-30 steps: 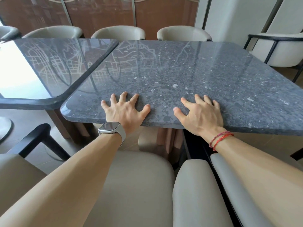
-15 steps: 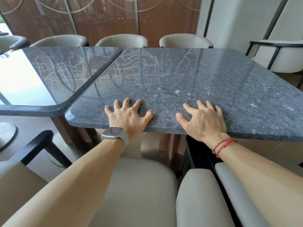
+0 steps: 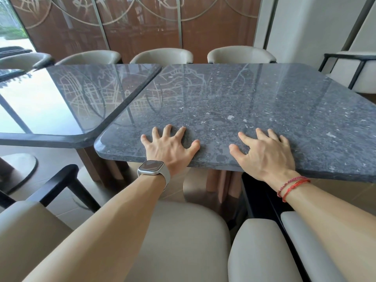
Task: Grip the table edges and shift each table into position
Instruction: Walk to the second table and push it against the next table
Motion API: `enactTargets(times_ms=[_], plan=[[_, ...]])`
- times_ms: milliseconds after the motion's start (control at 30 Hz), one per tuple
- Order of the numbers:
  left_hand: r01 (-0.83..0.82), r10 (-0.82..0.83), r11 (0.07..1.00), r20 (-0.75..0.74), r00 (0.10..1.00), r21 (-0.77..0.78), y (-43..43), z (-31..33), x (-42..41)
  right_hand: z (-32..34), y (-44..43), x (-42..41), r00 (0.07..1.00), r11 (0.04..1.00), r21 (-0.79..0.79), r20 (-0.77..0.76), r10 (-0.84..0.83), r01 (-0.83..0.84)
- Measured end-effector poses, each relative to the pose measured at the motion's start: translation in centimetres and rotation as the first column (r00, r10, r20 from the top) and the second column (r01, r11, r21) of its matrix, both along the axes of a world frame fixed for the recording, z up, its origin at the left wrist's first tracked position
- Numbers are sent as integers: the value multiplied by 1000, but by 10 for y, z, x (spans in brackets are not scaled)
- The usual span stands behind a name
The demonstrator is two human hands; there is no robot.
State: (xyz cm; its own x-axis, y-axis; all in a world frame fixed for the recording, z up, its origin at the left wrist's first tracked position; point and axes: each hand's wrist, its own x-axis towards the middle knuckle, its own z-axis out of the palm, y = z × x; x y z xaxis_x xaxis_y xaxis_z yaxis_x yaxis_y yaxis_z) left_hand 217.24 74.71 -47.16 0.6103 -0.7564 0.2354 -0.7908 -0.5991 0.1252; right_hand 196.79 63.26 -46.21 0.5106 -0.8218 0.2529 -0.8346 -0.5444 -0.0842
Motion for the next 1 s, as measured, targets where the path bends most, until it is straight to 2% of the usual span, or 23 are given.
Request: enactTargets(times_ms=[1000], plan=[[4,-3,998,21,1000,-55,-40,-5,24,0,-35,22,1000,999,42,28,2,-3]])
